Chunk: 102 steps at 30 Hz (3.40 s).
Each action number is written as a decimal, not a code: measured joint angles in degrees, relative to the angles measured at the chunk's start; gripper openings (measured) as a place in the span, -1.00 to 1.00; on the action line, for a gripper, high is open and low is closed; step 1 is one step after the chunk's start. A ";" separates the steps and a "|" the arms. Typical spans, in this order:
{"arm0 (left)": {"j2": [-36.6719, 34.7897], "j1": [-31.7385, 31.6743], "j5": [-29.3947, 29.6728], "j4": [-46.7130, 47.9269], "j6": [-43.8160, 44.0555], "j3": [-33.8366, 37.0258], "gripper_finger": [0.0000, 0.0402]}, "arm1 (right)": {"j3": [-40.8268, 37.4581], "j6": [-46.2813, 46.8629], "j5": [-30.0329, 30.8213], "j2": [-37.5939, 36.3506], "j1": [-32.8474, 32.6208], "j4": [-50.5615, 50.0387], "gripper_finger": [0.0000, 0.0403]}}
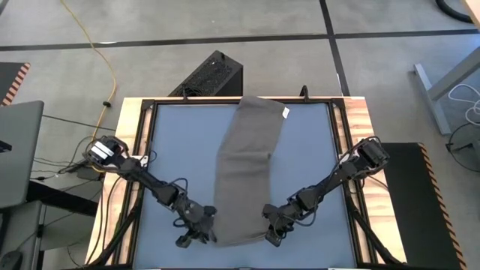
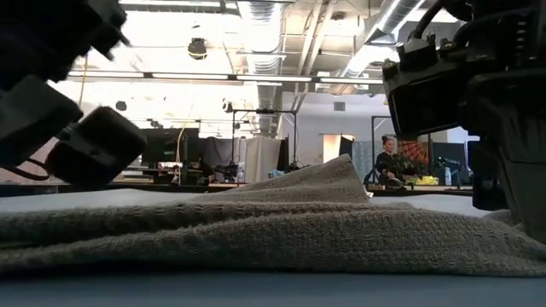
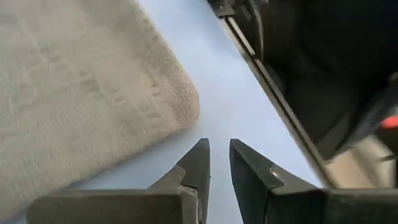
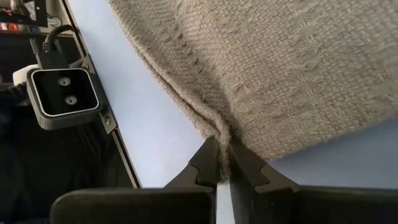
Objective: Roll towel
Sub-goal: Roll the gray towel
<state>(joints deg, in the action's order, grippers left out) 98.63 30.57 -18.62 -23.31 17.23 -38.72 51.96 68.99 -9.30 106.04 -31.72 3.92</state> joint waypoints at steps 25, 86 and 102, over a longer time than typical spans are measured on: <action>2.13 14.51 36.04 28.07 -31.28 -15.19 -0.28 | -0.02 1.59 1.85 0.13 -0.01 2.42 -0.82; 2.64 10.75 21.48 -27.34 12.48 12.91 -1.00 | 0.02 16.24 2.89 0.09 -0.37 3.26 -0.82; 2.27 14.22 32.88 7.92 -21.70 -4.83 -0.73 | -0.01 16.04 2.97 0.09 -0.59 4.26 -0.82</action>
<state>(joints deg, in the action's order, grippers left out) 100.90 44.80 14.26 -15.40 -4.47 -43.55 51.95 85.03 -6.33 106.13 -32.32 8.19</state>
